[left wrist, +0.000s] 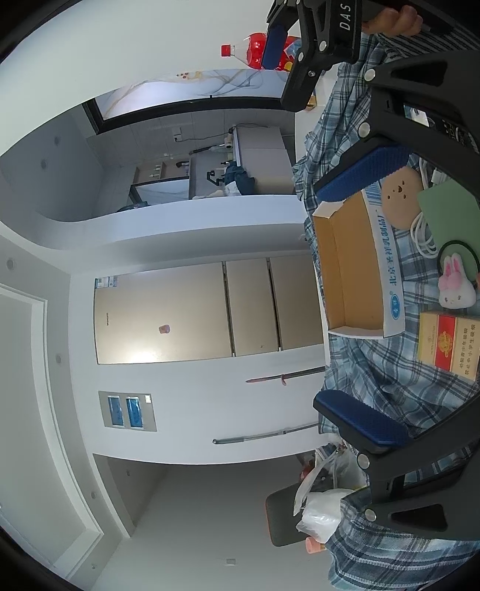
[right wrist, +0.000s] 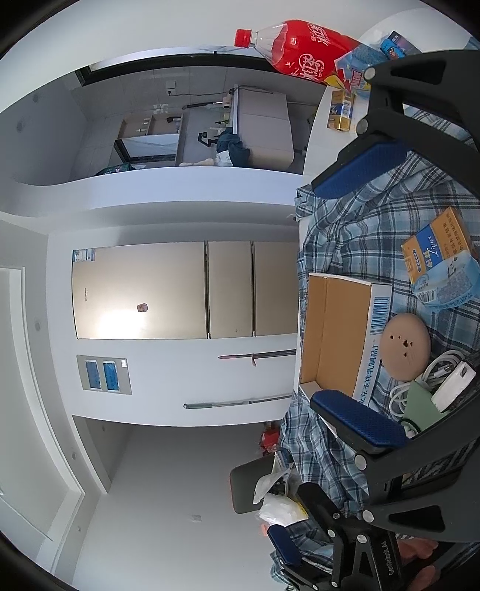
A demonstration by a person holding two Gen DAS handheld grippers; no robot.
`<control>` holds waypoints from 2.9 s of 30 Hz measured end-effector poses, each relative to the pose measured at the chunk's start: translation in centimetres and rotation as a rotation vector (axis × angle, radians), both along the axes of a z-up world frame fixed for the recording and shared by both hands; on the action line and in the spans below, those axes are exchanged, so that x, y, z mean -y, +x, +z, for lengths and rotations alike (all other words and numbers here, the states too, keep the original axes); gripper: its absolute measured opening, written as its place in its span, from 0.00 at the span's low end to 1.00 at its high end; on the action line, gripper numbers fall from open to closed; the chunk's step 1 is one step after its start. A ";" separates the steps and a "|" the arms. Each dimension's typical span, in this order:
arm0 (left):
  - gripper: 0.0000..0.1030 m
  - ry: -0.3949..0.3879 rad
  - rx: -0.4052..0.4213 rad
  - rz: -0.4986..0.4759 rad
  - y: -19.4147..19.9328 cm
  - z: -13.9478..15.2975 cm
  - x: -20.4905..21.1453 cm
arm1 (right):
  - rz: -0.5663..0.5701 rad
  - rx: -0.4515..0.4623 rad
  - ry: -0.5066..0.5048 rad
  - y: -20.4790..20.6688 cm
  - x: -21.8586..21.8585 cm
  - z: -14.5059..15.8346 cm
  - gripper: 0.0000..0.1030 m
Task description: Organize soft objects
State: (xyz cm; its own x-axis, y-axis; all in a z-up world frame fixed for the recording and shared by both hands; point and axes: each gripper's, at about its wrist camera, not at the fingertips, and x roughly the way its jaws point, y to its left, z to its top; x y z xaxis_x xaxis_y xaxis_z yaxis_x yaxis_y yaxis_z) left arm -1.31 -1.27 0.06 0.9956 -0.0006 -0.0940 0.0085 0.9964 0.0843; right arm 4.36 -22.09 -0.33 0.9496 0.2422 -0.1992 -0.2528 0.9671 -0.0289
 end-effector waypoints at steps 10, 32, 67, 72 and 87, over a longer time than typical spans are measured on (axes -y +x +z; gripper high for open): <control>1.00 -0.011 -0.024 -0.022 0.2 0.0 -0.1 | -0.011 0.006 -0.035 -0.1 -0.8 -0.2 1.00; 1.00 -0.005 -0.024 -0.002 0.6 0.7 -0.6 | 0.036 -0.009 -0.046 0.0 -1.4 -0.6 1.00; 1.00 -0.201 -0.171 -0.082 0.6 1.9 -5.3 | 0.343 -0.690 -0.246 2.7 -6.4 -7.1 0.35; 1.00 -0.280 -0.225 -0.075 1.9 1.5 -7.2 | 0.360 -0.713 -0.256 2.9 -6.7 -7.5 0.21; 0.78 -0.261 -0.551 -0.132 6.6 -2.3 -6.2 | 0.249 -0.358 0.005 2.9 -3.3 -0.6 0.17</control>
